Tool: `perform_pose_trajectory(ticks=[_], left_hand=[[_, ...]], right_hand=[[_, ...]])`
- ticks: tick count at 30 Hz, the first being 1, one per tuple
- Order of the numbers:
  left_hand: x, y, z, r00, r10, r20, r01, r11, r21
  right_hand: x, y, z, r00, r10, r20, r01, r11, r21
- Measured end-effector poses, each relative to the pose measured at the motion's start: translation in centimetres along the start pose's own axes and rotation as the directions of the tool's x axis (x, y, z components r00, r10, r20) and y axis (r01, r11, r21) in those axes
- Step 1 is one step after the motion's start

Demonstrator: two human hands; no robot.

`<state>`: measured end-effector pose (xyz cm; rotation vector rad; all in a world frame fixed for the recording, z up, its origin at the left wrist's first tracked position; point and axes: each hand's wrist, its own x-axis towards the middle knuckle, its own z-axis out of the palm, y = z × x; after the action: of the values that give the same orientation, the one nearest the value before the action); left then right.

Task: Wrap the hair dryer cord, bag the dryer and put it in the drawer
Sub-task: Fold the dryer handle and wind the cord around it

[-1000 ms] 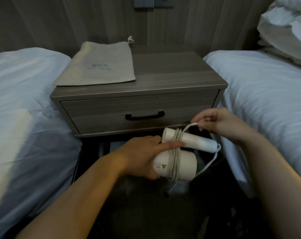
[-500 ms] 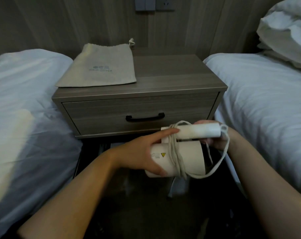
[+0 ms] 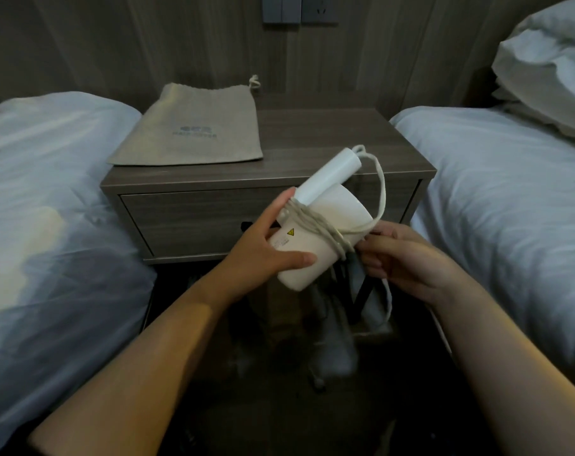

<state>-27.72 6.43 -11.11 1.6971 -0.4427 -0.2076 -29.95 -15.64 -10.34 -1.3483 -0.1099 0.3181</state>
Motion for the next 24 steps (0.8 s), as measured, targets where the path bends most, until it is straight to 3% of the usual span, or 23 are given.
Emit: perform_pose_trajectory(ticks=[3, 8, 14, 17, 20, 24], left_hand=[[0.1, 0.0, -0.2, 0.999, 0.011, -0.048, -0.010, 1.000, 0.019], [-0.3, -0.2, 0.2, 0.998, -0.007, -0.067, 0.012, 0.997, 0.083], [-0.4, -0.3, 0.1, 0.992, -0.121, 0.022, 0.112, 0.967, 0.230], [-0.6, -0.2, 0.2, 0.991, -0.136, 0.008, 0.127, 0.944, 0.306], [-0.6, 0.1, 0.3, 0.995, -0.081, -0.055, 0.093, 0.958, 0.273], [-0.7, 0.6, 0.1, 0.994, -0.007, -0.106, 0.035, 0.961, 0.273]], right_hand=[[-0.1, -0.1, 0.7, 1.000, 0.008, 0.024, -0.009, 0.998, 0.055], [0.4, 1.5, 1.9, 0.995, -0.007, -0.103, -0.003, 0.996, -0.092], [0.1, 1.9, 2.0, 0.978, 0.047, -0.202, -0.072, 0.990, -0.118], [-0.1, 1.9, 2.3, 0.967, 0.037, -0.252, -0.106, 0.958, -0.266], [-0.1, 1.2, 3.0, 0.952, -0.072, -0.298, -0.064, 0.904, -0.423], [-0.8, -0.7, 3.0, 0.972, -0.085, -0.217, -0.065, 0.795, -0.603]])
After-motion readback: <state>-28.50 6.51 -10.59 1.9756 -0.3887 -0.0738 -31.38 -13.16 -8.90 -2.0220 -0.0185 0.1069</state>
